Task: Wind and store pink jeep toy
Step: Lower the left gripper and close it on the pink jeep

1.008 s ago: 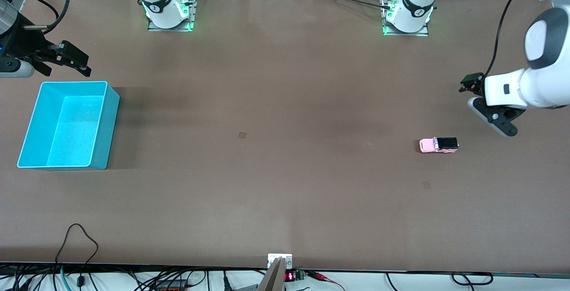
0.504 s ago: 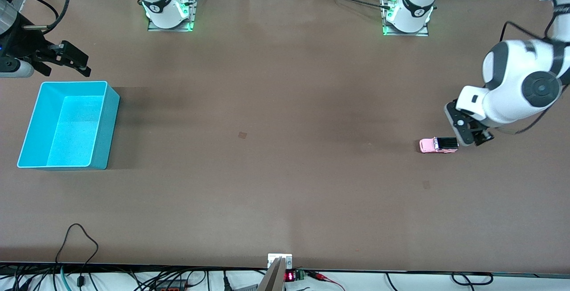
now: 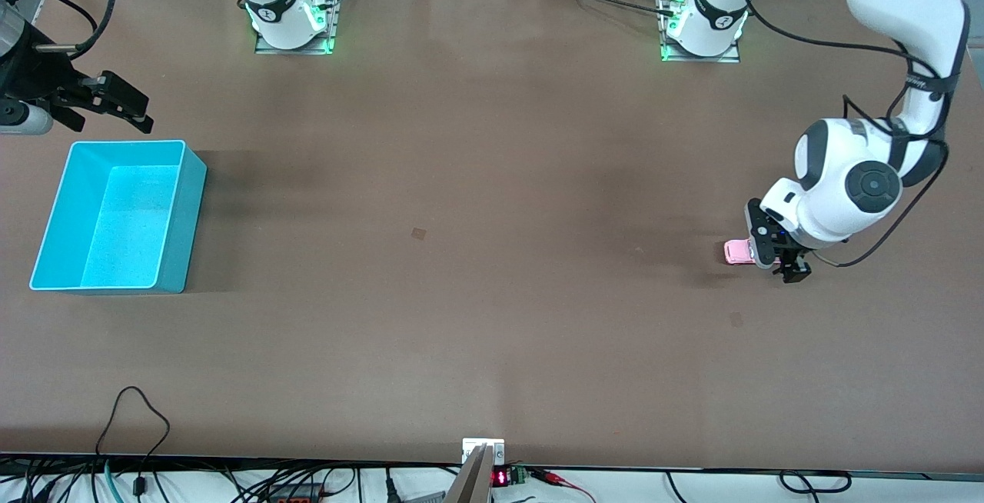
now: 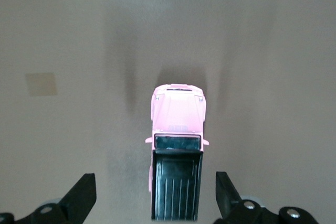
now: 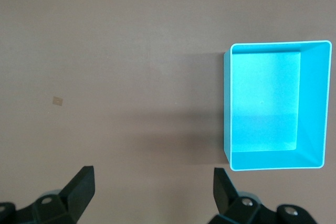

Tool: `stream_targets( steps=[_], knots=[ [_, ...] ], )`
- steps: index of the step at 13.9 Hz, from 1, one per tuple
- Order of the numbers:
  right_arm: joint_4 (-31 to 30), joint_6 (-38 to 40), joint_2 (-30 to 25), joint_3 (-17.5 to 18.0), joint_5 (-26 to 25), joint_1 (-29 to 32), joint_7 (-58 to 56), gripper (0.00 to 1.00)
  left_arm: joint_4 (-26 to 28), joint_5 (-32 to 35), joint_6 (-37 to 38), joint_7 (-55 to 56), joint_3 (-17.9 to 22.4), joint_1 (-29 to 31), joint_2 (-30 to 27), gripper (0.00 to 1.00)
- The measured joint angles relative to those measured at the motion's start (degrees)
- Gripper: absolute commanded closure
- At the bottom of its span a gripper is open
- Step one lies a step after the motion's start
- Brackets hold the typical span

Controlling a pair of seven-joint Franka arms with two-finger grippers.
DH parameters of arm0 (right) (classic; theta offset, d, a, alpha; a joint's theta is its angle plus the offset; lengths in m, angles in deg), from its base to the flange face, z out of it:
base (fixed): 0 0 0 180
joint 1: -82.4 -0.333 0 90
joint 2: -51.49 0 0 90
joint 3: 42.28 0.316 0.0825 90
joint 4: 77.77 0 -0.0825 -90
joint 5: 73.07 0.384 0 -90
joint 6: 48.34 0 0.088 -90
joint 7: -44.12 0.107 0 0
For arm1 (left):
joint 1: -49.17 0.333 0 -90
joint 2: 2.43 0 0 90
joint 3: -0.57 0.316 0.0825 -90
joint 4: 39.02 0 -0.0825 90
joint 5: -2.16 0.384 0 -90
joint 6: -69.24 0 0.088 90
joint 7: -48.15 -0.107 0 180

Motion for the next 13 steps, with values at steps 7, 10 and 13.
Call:
stream_targets(
  steps=[7,10,13],
  knots=[
    [0.0,0.0,0.0,-0.16,0.0,0.03,-0.29,0.0,3.18,0.04,-3.03,-2.23,-0.11,1.49,1.32,0.65],
    [0.0,0.0,0.0,-0.23,0.0,0.04,-0.37,0.0,3.09,0.04,-3.61,-5.82,-0.23,1.41,1.36,0.79],
    [0.0,0.0,0.0,-0.4,0.0,0.06,-0.71,0.0,3.02,0.04,-3.61,-6.62,-0.33,1.25,1.34,0.82]
  ],
)
